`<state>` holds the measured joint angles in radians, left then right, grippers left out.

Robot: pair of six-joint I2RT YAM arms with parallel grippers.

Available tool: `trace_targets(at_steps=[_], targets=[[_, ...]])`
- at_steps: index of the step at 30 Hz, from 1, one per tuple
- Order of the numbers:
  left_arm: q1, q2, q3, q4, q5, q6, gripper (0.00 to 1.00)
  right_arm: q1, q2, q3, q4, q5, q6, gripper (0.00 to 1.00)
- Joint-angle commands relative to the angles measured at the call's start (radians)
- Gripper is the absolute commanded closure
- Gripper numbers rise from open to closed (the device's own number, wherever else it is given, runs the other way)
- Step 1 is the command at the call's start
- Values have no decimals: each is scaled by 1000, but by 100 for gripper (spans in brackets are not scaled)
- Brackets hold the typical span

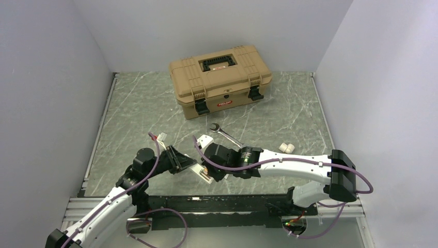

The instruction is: Load the batteries into the remote control

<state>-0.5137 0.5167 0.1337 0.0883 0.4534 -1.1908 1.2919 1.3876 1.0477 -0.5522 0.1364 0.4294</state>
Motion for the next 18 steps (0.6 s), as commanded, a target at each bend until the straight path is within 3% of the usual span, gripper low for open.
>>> trace_targets(at_steps=[1,18], targets=[[2,1,15,29,19,-2,100,14,4,58,-34,46,-13,100],[2,-18,20,3,-13,-21,100,34,31,49,-38,40,0,100]])
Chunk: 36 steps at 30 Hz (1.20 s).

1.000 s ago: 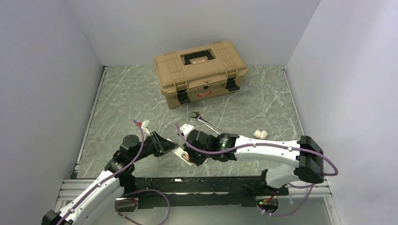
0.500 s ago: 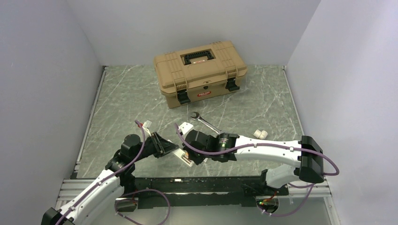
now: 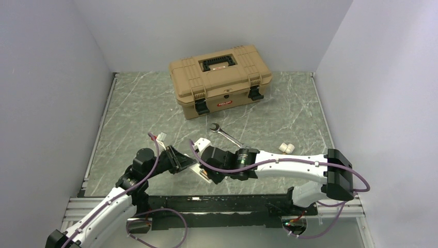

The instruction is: Load the batteries into the remote control

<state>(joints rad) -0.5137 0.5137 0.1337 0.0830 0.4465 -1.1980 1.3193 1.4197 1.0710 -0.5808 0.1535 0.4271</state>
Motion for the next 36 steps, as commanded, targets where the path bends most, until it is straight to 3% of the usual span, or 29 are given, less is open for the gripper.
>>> trace_targets(at_steps=[1,36], targets=[[2,-15,20,5,-5,-14,100,6,2,26,-10,24,3,100],[2,-8,-11,57,16,-36,100,6,37,54,-45,102,17,95]])
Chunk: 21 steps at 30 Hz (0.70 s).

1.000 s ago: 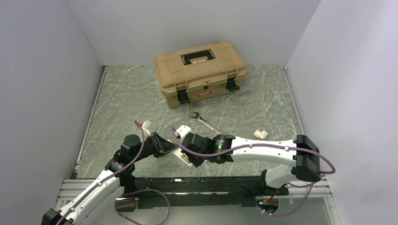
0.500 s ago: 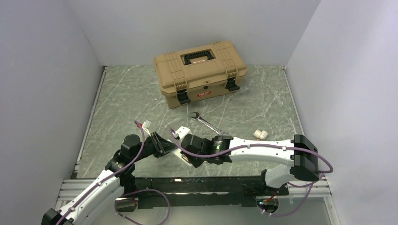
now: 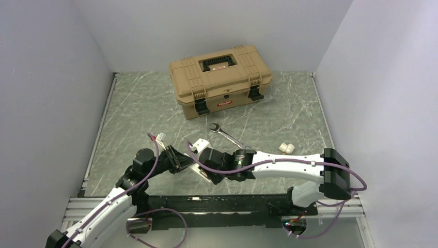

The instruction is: Load the batteries into the remote control

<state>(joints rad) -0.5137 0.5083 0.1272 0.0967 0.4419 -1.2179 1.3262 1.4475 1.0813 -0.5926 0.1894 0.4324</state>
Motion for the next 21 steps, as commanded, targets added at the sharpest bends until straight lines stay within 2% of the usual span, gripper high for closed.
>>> trace_targets(at_steps=[1,21], targets=[[1,-3,-4,44,21,-16,100,0,10,46,-37,69,12,94],[2,7,-10,63,27,-22,100,5,5,52,-50,94,9,81]])
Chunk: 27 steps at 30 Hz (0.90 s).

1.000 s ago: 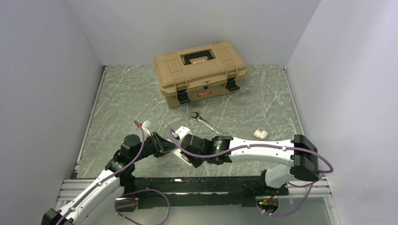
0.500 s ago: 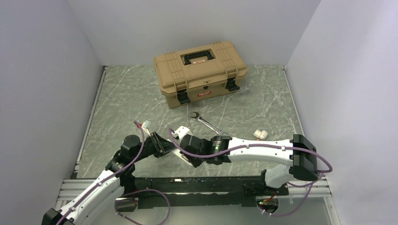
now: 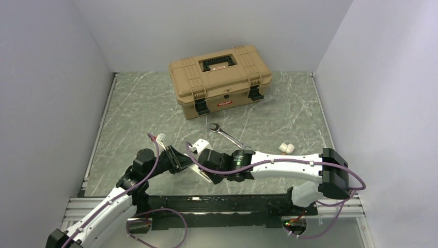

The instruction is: Load the batteries into the remote control

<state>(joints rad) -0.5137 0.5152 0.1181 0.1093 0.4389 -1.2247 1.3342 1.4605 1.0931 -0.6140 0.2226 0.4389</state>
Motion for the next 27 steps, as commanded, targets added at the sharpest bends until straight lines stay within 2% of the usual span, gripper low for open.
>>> trace_targets(at_steps=[1,27], targets=[[1,2,-3,55,33,-18,100,-2,-9,41,-27,62,3,81],[2,2,-18,74,37,-29,100,-3,3,47,14,24,4,74]])
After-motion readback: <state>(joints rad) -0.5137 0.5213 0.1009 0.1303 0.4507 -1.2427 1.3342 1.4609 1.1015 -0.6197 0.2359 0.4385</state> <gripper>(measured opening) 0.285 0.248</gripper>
